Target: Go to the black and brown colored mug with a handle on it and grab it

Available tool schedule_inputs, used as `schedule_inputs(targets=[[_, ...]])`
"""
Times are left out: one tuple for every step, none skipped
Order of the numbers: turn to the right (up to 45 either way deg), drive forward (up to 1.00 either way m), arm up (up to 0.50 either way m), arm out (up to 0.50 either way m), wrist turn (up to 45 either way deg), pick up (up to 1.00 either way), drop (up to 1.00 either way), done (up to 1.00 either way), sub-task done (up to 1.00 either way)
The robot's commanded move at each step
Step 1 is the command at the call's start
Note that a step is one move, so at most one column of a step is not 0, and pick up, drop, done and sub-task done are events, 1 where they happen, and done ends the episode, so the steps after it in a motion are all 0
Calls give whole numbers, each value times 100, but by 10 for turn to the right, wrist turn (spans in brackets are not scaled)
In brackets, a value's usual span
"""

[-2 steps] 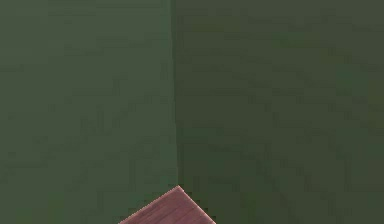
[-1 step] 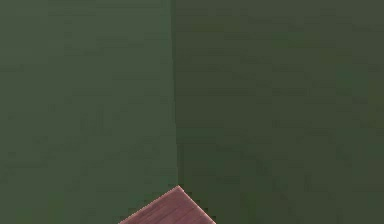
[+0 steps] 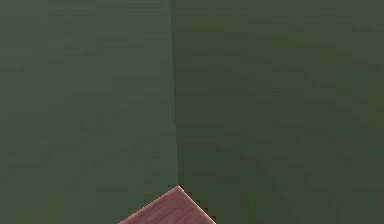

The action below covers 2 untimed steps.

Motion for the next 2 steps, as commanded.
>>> schedule_inputs(targets=[[0,0,0,0,450,0,0,0,0],[0,0,0,0,180,0,0,0,0]])
